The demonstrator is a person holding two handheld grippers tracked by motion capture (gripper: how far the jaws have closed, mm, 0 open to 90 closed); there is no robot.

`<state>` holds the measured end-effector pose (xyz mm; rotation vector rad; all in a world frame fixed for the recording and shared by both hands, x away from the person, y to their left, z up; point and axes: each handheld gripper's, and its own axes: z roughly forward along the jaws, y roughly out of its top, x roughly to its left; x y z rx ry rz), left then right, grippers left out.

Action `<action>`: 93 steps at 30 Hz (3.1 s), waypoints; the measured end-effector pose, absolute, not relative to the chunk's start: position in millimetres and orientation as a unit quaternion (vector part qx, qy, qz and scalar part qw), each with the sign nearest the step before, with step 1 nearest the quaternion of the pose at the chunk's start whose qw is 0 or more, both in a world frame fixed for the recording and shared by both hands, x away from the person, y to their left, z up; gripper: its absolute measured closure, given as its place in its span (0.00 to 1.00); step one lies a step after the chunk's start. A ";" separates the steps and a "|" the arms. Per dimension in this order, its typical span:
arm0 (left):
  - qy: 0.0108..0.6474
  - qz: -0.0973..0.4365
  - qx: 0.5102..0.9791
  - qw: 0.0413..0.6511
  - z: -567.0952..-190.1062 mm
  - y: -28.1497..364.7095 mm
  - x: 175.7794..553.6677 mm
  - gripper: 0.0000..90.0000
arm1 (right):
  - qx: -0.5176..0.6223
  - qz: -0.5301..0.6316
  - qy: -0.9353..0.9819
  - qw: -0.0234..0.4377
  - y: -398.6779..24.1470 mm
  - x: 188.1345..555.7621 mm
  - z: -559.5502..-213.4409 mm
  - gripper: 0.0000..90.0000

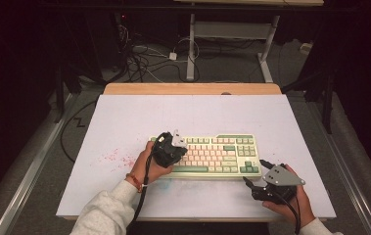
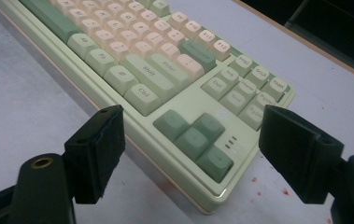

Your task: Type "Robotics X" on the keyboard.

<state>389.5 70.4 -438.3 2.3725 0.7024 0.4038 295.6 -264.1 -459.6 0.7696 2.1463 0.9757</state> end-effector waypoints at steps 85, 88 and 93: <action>0.217 0.278 0.865 0.357 -428.4 92.7 359.1 0.20 | 0.290 0.365 0.821 0.330 -264.5 295.0 -458.2 0.26; 0.211 0.284 0.866 0.354 -429.0 95.9 355.9 0.20 | 0.290 0.365 0.821 0.330 -264.7 295.1 -458.3 0.26; 0.209 0.293 0.863 0.354 -431.1 102.8 350.2 0.20 | 0.291 0.365 0.821 0.330 -264.0 294.9 -458.6 0.26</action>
